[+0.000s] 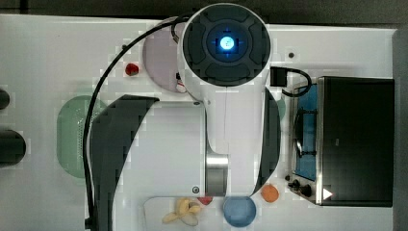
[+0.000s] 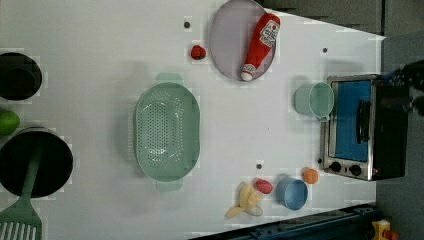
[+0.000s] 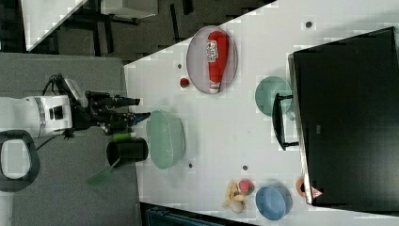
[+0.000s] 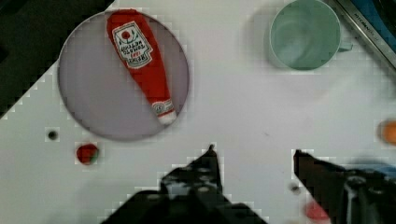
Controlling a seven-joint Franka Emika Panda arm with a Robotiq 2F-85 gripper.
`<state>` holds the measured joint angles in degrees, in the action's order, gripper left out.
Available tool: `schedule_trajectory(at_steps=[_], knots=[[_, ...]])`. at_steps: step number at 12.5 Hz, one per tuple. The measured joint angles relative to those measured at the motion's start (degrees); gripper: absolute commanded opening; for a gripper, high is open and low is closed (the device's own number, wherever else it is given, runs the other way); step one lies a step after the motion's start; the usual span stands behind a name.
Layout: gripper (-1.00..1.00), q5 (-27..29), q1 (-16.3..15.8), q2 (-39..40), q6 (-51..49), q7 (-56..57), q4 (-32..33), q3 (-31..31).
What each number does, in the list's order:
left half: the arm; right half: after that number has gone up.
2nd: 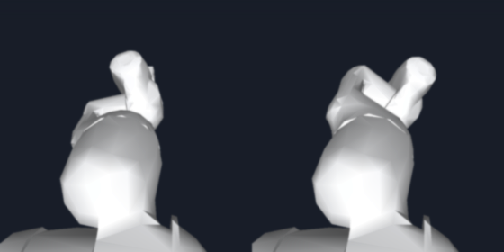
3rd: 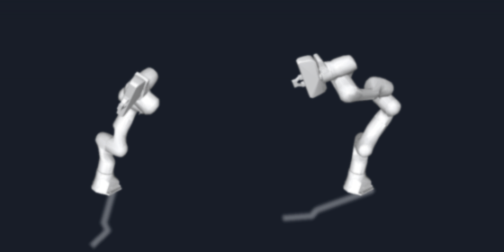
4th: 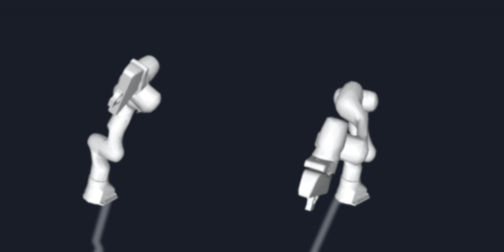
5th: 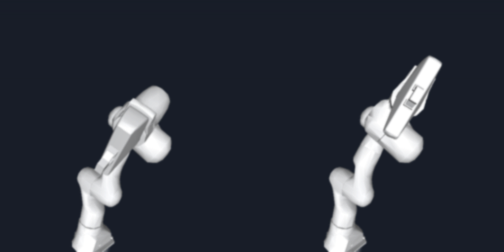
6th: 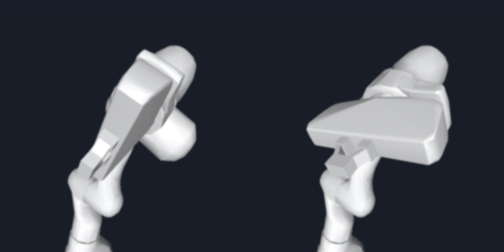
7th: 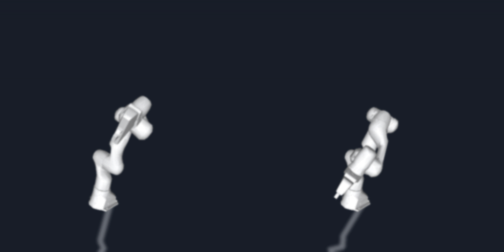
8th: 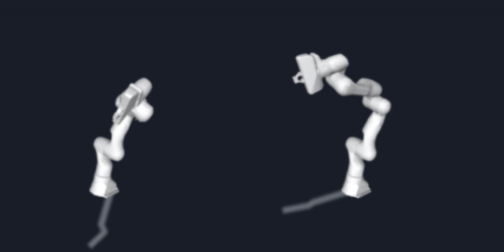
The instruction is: Drag strainer left to right.
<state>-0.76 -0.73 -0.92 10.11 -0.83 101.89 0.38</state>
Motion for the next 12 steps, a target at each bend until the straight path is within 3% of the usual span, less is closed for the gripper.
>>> schedule_trajectory(at_steps=[2, 3, 7, 10, 12], knots=[[0.82, -0.52, -0.11, -5.13, -10.34, -2.63, 2.97, 0.42], [1.0, -0.52, 0.06, -7.98, -10.33, -3.65, 3.13, 0.67], [1.0, 1.0, 1.46, -13.91, -8.16, -4.98, -1.51, -1.82], [1.0, 2.89, 1.83, -13.62, -8.23, -8.83, -1.4, -9.12], [1.0, 1.99, -0.08, -10.06, -5.9, -16.92, -0.62, -15.74]])
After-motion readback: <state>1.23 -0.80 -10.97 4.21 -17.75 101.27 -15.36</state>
